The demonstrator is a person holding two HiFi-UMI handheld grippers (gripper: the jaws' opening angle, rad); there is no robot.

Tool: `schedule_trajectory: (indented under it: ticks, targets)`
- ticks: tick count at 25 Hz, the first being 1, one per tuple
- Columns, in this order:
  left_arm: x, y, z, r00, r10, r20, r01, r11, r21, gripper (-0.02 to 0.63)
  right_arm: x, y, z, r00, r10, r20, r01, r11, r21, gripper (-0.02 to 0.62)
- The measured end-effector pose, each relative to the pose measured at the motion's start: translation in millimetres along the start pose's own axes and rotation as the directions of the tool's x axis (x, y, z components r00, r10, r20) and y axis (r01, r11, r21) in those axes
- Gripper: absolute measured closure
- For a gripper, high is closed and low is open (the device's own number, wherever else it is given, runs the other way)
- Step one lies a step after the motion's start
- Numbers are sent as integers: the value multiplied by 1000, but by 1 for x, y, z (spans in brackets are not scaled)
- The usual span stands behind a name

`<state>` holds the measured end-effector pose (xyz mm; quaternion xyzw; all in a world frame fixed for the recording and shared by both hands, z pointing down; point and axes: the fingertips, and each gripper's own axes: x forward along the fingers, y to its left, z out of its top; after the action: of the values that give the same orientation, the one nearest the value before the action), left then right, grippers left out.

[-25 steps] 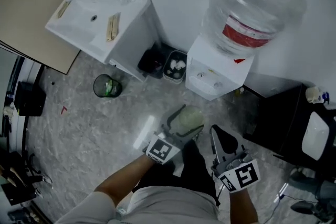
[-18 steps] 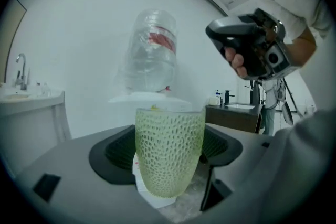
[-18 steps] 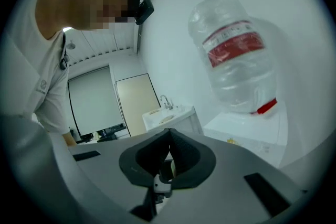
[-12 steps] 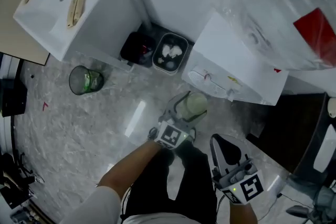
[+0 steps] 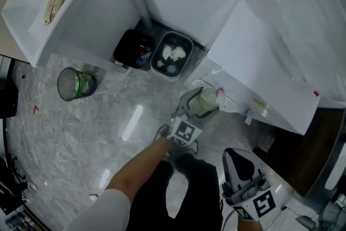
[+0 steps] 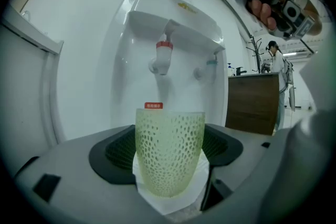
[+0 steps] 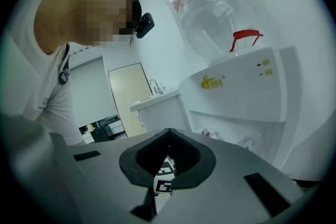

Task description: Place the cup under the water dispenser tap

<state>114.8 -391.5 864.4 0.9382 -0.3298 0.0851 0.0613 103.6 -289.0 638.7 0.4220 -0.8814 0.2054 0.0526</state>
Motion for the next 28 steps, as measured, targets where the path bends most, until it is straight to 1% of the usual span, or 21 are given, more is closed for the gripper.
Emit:
schedule_trajectory:
  ticks: [4,7,11,13,15,18,21,24,28]
  targets:
    - [18,9,-6,1000,15,17,-15,999,31,230,3,-8,-10,1000,-2,-25,2,1000,4,581]
    - [27,13,-13,999,28,22,-29,999,34,230,4,-11,-18,999,6,-46,-6,1000,1,581]
    - [33,11,-23,1000,23,21,-24,998,53,230,6,-13,-24,998,11,-66,-10,1000,4,581]
    - [36,8,-27,1000,10,22,-11,999,49,230,8,-12,-22,998,12,-61,-12,1000,6,581]
    - [36,7,-26,1000,-11,8,11,999,31,227,10,-10,-18,998,18,-58,-17,1000,11,581]
    - [33,0,-23,999,-48,-13,49,999,24,195,9,-6,-14,997,29,-78,-27,999,27,581]
    - [26,2,-23,998,-50,-33,51,998,21,179,7,-3,-12,995,34,-96,-30,999,38,581]
    - [13,-1,-20,997,-60,-56,60,998,4,175,7,3,-6,995,39,-95,-34,998,54,581]
    - [-14,-10,-5,991,-75,-106,76,997,0,176,6,14,7,995,34,-97,-27,997,69,581]
